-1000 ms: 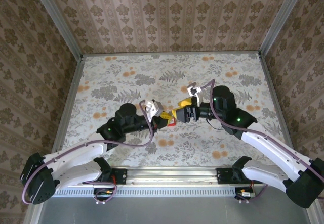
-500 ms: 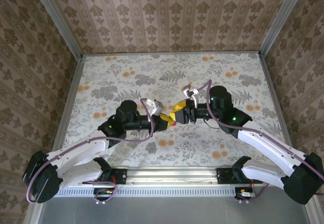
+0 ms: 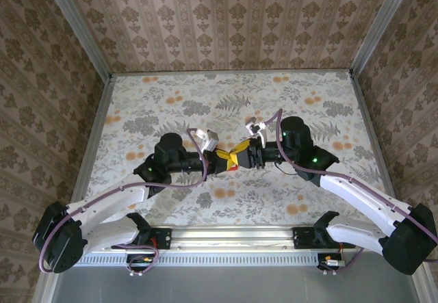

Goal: Unlock with the key

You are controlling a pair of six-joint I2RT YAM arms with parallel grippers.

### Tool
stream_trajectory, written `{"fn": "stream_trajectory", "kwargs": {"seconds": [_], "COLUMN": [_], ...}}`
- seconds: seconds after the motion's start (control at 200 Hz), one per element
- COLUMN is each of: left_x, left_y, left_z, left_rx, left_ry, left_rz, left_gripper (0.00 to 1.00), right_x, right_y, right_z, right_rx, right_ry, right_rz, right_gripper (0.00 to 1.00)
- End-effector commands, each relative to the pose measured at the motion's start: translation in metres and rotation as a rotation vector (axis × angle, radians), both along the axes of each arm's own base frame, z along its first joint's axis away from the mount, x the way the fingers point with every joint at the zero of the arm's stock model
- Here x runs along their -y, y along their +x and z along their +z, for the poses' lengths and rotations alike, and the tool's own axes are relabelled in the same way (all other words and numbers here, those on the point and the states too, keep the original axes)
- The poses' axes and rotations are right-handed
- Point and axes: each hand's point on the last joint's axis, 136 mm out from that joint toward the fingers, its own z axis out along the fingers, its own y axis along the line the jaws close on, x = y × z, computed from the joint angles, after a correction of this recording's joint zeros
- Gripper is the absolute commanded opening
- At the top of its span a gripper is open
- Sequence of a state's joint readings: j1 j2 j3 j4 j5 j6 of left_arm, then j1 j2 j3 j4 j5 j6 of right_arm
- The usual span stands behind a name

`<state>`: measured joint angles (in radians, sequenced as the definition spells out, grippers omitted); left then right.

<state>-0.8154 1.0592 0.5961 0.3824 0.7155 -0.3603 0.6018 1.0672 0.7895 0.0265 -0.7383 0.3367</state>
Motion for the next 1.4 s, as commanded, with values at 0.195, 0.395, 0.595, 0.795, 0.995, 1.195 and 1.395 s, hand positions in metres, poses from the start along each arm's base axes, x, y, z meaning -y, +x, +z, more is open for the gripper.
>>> {"fn": "stream_trajectory", "kwargs": {"seconds": [0.195,0.395,0.595,0.795,0.995,1.195,1.395], "left_x": [0.005,0.005,0.004,-0.013,-0.068,-0.125,-0.144], "left_y": [-0.002,-0.003,-0.001,0.009,0.047,0.09,0.13], "left_z": [0.003,0.004,0.0,0.0,0.008,-0.005,-0.066], "left_rx": [-0.017,-0.019,-0.027,0.043,0.195,0.154,-0.212], "left_ry": [-0.039,-0.041,-0.029,0.078,0.199,0.29,0.526], "left_rz": [-0.049,-0.052,-0.037,0.063,0.446,0.821,0.935], "left_gripper": [0.0,0.0,0.13,0.6,0.73,0.78,0.68], "right_x": [0.0,-0.001,0.001,0.008,0.019,0.022,0.035], "right_y": [-0.004,-0.003,-0.001,0.015,0.033,0.033,0.026], "right_z": [0.009,0.007,0.005,0.0,0.009,0.001,-0.014], "right_rx": [0.023,0.005,-0.003,-0.019,0.019,0.007,-0.001], "right_ry": [0.033,0.025,0.016,-0.046,-0.039,-0.04,-0.045], "right_rz": [0.012,0.016,-0.012,-0.113,-0.215,-0.234,-0.282], "right_gripper": [0.29,0.17,0.05,0.04,0.04,0.05,0.04]}}
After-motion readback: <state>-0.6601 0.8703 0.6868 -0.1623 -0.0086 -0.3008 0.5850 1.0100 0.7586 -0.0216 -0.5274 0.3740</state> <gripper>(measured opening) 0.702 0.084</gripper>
